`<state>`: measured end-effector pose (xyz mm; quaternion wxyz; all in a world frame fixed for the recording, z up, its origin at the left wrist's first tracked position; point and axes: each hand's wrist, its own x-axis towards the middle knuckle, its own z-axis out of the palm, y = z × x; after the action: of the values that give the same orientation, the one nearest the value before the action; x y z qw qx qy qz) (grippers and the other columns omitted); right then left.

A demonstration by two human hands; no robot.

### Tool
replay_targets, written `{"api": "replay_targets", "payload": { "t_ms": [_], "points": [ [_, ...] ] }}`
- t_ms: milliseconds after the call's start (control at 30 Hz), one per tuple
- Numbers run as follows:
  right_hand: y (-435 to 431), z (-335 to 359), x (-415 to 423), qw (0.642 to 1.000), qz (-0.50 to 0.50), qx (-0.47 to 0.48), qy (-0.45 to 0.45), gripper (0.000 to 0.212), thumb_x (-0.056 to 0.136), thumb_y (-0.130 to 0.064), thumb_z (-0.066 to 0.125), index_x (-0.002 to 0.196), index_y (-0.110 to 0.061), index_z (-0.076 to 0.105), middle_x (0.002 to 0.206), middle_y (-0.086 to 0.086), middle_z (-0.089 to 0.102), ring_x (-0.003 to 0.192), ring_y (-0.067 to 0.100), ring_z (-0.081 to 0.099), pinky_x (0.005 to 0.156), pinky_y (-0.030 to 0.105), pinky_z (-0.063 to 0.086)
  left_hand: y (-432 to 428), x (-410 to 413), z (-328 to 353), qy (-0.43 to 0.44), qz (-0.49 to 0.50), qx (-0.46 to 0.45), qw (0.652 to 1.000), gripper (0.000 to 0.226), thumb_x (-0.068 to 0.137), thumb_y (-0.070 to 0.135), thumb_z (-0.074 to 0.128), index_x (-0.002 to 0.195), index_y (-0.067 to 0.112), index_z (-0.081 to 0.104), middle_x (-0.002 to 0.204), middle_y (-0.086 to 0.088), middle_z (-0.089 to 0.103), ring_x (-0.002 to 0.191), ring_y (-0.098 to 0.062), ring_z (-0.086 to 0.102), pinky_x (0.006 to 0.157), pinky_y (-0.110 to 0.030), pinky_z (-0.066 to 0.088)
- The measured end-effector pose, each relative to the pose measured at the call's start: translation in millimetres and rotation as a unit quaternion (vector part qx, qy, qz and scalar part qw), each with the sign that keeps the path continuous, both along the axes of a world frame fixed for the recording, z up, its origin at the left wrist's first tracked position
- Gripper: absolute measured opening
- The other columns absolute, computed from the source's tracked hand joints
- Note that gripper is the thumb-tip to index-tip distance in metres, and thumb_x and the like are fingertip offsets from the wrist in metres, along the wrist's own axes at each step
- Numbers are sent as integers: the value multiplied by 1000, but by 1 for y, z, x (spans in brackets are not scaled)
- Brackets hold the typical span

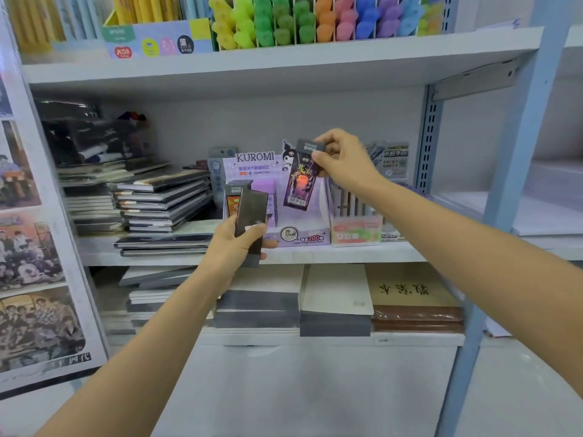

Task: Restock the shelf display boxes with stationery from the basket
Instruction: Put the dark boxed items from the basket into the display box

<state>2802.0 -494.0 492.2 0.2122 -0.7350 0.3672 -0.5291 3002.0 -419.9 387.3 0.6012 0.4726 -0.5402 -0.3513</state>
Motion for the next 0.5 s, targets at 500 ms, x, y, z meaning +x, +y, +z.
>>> {"api": "replay_targets", "payload": {
  "t_ms": [500],
  "points": [
    [-55, -31, 46, 986, -84, 7, 144, 14, 94, -4, 58, 108, -7, 57, 109, 14, 62, 99, 30, 62, 89, 45, 54, -24, 14, -27, 21, 7, -2, 1000, 27, 95, 19, 60, 122, 18, 58, 115, 6, 71, 85, -23, 74, 65, -29, 56]
  ]
}}
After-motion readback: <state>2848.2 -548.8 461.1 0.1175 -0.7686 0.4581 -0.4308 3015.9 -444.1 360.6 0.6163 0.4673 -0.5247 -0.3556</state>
